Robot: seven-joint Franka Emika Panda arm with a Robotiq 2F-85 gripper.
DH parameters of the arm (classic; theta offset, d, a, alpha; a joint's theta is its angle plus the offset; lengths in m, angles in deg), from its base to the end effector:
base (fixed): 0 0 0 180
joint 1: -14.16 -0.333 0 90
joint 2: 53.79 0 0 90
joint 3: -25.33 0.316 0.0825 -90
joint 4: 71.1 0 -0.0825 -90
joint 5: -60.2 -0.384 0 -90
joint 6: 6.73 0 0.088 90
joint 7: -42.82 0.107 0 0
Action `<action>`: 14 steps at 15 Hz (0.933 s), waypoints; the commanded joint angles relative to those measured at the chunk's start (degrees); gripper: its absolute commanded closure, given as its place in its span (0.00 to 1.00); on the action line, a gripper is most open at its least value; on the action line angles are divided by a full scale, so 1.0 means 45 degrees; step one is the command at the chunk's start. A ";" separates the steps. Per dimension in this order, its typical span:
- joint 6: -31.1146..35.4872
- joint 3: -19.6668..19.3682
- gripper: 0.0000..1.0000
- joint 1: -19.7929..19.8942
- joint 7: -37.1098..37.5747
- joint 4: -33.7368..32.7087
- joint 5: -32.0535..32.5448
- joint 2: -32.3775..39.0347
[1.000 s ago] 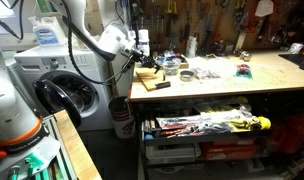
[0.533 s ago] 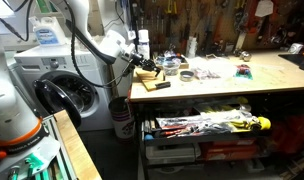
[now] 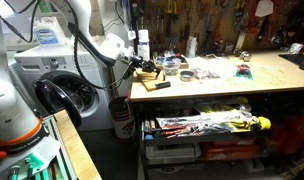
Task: Pick up the batteries on top of the chopping board and make them stand upright on the board
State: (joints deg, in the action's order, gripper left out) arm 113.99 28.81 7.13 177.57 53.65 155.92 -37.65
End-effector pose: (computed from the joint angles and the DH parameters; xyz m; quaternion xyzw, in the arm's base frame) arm 0.5583 0.0557 0.2690 0.7397 -0.3620 0.4963 0.2746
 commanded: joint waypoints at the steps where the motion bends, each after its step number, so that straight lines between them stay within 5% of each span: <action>1: -0.0490 0.0220 0.96 0.0097 0.0778 -0.0090 0.0850 0.0457; 14: -0.2225 0.0531 0.96 0.0081 0.1879 -0.0205 0.2560 0.1332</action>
State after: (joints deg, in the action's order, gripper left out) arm 106.28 30.38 7.12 183.24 53.22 165.10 -33.35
